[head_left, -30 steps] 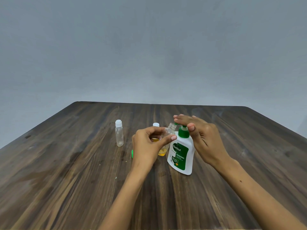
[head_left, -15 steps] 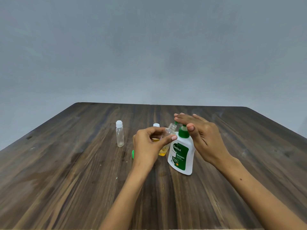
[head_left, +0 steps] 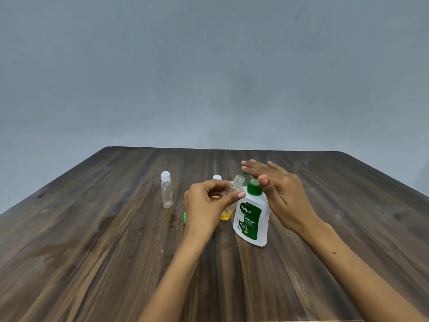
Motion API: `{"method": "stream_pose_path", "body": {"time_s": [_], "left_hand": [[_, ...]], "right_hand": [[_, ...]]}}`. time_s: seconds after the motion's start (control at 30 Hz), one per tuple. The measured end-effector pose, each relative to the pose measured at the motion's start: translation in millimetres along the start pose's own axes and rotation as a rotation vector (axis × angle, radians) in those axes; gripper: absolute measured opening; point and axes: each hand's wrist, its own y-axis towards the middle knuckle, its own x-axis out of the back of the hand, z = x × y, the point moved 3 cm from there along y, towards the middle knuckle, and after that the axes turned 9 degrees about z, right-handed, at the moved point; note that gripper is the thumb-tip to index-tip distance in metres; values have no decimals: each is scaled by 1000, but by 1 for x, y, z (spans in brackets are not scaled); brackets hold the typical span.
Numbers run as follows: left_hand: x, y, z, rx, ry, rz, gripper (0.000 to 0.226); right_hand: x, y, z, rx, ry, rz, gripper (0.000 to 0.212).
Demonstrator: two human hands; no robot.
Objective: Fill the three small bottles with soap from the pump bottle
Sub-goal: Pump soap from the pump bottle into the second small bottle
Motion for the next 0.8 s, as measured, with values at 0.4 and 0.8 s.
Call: {"method": "stream_pose_path", "body": {"time_s": [0.4, 0.8], "left_hand": [[0, 0, 2, -8, 12, 8, 26], [-1, -2, 2, -2, -20, 16, 28]], "right_hand": [[0, 2, -2, -9, 24, 8, 80], [-2, -1, 1, 2, 5, -10, 79]]}}
